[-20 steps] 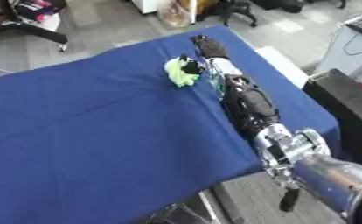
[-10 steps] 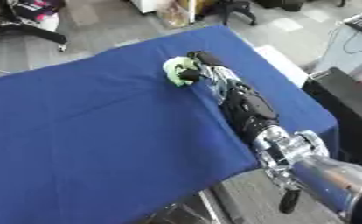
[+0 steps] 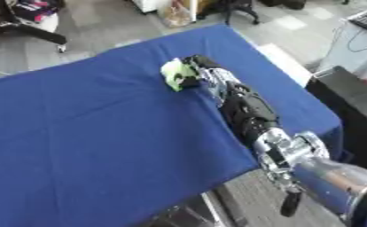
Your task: Pick up the objects with one hand, pass them to the other hand, and then place them into the box on the other side of the table.
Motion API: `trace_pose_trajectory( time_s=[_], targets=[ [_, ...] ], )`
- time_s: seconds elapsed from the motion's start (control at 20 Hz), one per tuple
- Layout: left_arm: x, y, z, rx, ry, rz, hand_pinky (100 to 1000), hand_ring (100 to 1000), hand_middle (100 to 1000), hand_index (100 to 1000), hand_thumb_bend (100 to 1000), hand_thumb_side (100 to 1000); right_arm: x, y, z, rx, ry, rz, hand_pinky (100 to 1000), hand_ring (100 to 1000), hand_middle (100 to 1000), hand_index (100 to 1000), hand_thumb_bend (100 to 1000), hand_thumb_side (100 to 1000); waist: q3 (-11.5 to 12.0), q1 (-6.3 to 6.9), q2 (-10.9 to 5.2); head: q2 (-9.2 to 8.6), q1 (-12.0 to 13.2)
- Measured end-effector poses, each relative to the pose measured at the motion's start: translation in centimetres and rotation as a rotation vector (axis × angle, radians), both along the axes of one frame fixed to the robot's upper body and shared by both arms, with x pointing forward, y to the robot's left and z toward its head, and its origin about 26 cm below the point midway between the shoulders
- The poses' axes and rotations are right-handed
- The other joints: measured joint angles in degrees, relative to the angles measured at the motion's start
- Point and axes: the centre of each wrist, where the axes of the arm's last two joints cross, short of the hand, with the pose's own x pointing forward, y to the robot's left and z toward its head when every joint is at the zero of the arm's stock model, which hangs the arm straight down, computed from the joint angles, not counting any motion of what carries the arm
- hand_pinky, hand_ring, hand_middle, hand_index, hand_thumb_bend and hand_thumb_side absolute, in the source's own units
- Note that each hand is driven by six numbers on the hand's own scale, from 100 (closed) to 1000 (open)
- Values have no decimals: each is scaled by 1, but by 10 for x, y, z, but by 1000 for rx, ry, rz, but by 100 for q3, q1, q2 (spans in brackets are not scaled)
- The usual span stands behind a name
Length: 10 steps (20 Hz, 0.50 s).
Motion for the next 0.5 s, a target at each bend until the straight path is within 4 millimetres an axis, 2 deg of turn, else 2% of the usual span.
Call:
trace_pose_trajectory(
  time_s=[0.15,0.2,0.3,0.4,0.5],
  targets=[
    [0,-1,0,-3,0,-1,732,593,669,834,149,849,0,3,1,-6,-29,11,667,379,386,511,100,114,3,-1,1,0,-1],
    [0,-1,0,-3,0,-1,731,593,669,834,149,848,0,4,0,-6,-43,13,642,328,311,408,100,100,3,-1,1,0,-1],
    [0,-1,0,-3,0,-1,731,593,669,834,149,848,0,6,0,-6,-75,11,598,254,210,278,100,100,4,-1,2,0,-1],
    [0,-1,0,-3,0,-1,731,592,668,834,149,847,0,7,2,-4,-118,8,572,214,164,230,100,100,3,1,9,0,0],
    [0,-1,0,-3,0,-1,730,591,668,833,149,847,-1,9,5,5,-160,16,566,206,154,223,100,100,0,1,20,0,9]
  ],
)
